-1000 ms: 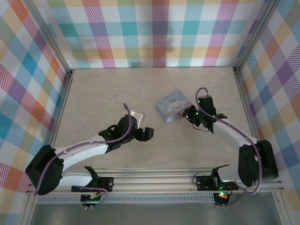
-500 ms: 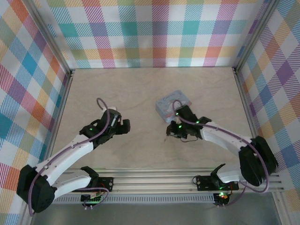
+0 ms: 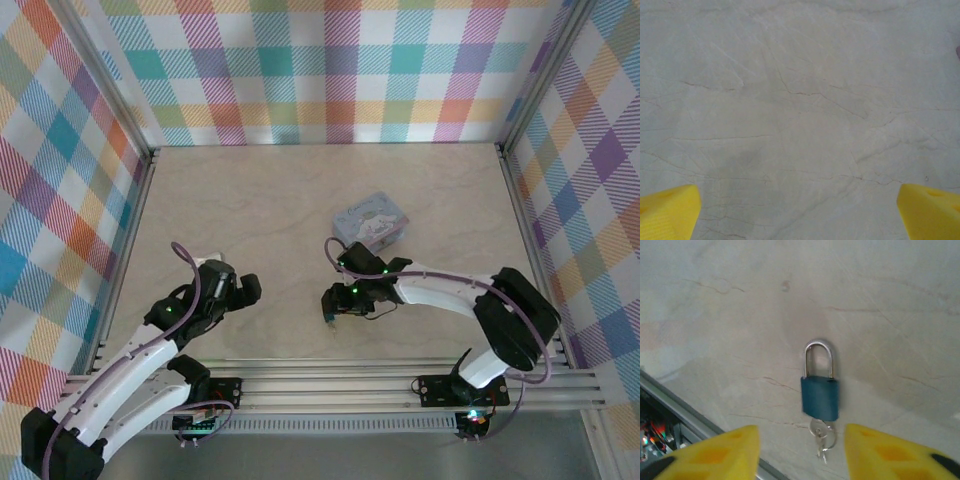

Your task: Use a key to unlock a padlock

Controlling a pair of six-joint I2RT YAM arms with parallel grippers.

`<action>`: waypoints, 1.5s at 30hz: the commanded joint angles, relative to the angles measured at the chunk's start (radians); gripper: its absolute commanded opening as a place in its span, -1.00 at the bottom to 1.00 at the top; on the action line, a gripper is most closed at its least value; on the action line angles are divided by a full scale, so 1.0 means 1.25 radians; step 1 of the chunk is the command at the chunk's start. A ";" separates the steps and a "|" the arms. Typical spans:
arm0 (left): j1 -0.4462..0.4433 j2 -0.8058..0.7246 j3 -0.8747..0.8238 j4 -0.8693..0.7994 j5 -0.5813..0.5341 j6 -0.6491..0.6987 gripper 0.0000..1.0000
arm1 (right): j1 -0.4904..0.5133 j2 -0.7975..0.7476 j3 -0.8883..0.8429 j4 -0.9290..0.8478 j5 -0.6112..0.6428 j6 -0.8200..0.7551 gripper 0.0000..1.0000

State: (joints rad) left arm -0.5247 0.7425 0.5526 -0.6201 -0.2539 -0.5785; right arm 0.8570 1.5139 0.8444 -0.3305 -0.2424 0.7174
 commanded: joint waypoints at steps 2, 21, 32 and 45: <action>0.012 0.025 0.049 -0.043 -0.016 0.030 1.00 | -0.006 -0.109 0.017 -0.090 0.079 -0.068 0.28; 0.161 0.220 0.035 0.515 -0.157 0.449 1.00 | -0.388 -0.319 -0.072 0.105 0.459 -0.458 0.99; 0.253 0.404 -0.109 0.885 0.007 0.462 1.00 | -0.603 -0.255 -0.316 0.578 0.331 -0.532 0.99; 0.331 0.529 -0.126 1.067 0.086 0.497 1.00 | -0.701 -0.039 -0.428 1.025 0.246 -0.509 0.99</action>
State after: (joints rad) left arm -0.1490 1.3869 0.4084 0.5945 -0.1715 0.0494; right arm -0.0120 1.4117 0.3473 0.7364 0.0982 0.0673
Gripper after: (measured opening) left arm 0.999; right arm 0.996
